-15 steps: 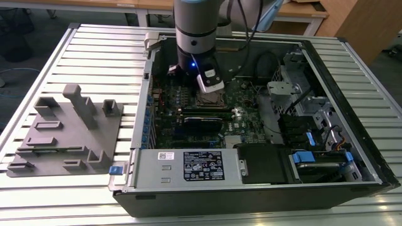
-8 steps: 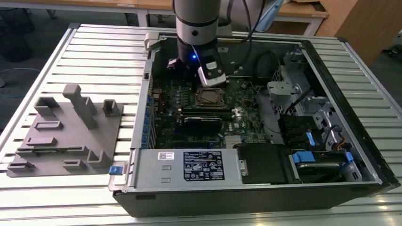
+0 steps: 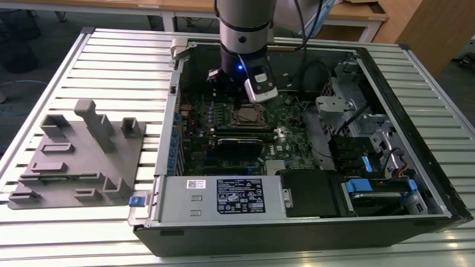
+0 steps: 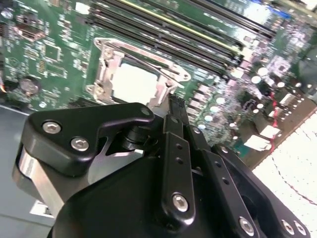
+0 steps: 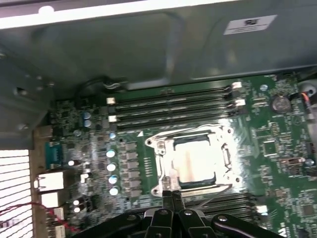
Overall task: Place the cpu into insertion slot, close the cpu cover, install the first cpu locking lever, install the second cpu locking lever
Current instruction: 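Install the second cpu locking lever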
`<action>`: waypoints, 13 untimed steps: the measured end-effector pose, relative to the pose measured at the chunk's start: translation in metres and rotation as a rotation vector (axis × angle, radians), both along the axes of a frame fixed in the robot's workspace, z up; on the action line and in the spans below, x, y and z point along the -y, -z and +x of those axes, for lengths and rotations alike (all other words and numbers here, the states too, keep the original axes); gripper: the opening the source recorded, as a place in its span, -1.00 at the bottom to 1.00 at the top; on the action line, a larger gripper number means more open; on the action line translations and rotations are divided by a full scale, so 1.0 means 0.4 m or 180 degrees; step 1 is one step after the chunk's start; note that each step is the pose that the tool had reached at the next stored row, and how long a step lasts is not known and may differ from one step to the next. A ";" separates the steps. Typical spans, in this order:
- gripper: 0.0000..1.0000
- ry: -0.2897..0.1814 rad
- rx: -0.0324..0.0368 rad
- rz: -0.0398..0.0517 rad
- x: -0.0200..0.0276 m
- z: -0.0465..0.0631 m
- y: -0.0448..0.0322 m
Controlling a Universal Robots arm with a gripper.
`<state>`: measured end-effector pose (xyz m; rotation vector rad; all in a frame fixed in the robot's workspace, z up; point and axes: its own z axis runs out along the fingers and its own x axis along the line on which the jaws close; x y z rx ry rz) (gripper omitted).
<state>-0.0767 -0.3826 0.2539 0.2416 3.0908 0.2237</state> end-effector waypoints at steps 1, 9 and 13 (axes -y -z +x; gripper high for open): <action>-0.80 0.0003 0.0000 0.0000 0.000 0.007 0.000; -0.80 0.0034 0.0000 -0.0001 0.001 0.046 0.007; -0.80 0.0043 0.0000 -0.0001 0.008 0.053 0.020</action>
